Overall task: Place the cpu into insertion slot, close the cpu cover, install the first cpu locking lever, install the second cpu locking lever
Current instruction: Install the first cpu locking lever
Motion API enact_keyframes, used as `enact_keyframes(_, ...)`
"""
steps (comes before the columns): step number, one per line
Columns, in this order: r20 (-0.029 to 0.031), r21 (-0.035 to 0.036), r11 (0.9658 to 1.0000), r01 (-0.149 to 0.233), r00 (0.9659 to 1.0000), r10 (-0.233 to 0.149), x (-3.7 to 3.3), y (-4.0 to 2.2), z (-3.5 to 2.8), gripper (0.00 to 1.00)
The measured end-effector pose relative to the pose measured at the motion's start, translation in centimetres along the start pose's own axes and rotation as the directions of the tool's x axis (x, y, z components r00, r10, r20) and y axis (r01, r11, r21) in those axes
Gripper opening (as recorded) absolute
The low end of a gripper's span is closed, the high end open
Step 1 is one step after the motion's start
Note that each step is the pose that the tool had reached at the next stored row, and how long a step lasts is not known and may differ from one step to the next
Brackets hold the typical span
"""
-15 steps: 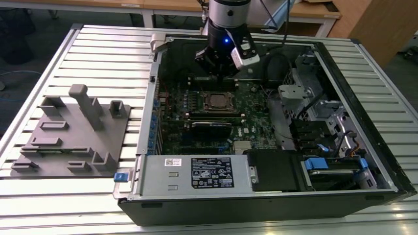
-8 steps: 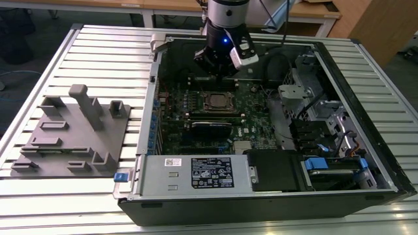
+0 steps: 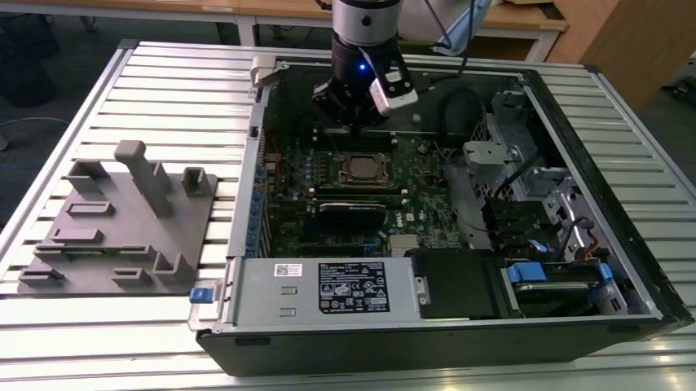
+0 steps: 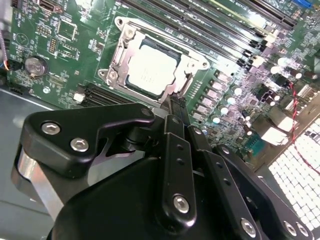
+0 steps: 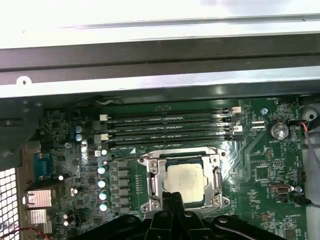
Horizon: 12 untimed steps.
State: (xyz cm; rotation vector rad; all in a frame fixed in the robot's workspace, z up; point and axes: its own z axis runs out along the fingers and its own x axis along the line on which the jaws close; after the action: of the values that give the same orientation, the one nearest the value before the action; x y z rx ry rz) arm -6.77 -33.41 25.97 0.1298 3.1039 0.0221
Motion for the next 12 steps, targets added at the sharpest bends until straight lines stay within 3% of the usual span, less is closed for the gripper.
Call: enact_keyframes(12, 0.0004, -0.0002, 1.0000, 0.000, 1.0000, 0.000, 0.00, 0.01, -0.82, 0.10)
